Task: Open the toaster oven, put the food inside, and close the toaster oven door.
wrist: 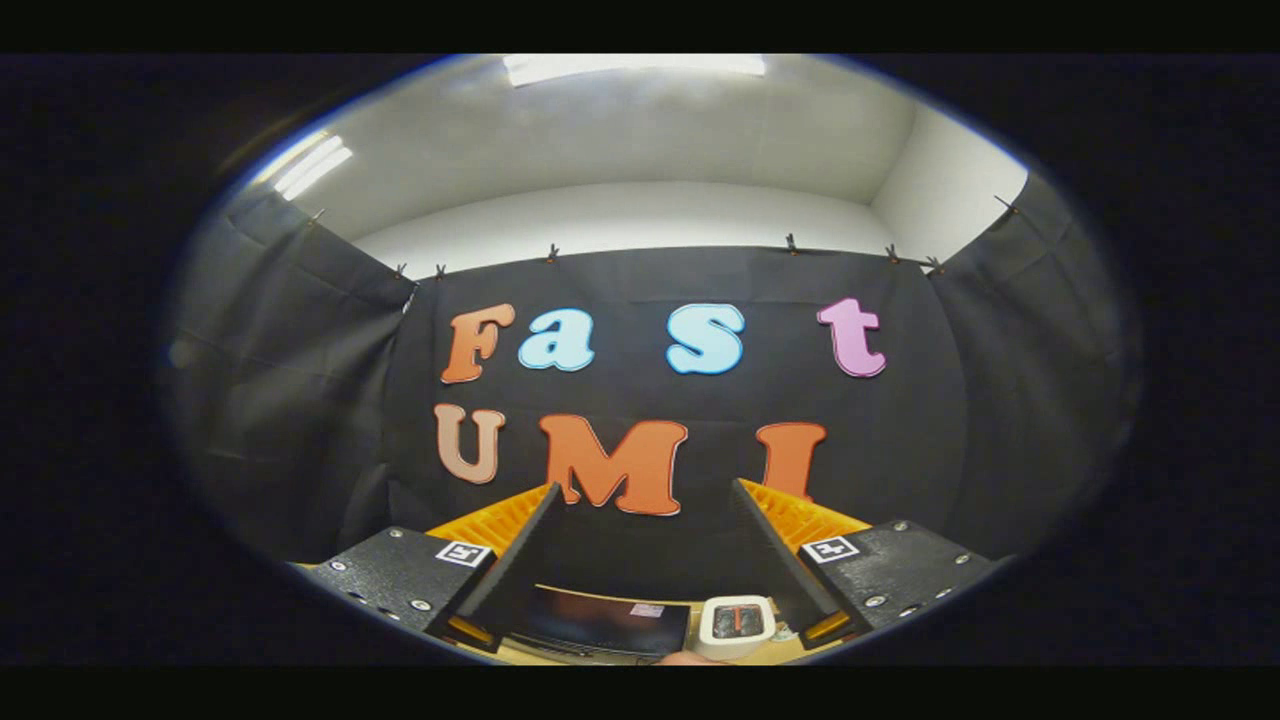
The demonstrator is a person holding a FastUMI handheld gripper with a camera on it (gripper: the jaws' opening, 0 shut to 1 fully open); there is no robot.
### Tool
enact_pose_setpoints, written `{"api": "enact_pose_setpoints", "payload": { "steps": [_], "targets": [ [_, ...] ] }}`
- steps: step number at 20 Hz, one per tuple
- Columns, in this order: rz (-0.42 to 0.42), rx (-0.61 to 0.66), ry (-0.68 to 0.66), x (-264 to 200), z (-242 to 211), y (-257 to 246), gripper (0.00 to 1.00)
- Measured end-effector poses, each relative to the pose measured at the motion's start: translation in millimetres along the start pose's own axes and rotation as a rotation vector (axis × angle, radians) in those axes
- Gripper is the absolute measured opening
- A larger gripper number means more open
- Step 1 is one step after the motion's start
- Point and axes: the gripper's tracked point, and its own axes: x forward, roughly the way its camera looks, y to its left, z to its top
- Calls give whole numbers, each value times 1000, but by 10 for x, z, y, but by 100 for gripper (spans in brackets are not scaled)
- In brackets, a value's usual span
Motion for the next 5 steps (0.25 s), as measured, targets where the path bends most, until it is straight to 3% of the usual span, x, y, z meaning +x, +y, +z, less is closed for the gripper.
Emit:
{"api": "enact_pose_setpoints", "payload": {
  "steps": [5],
  "targets": [
    [8, -51, -32, 0, 31, 89, 97]
  ]
}}
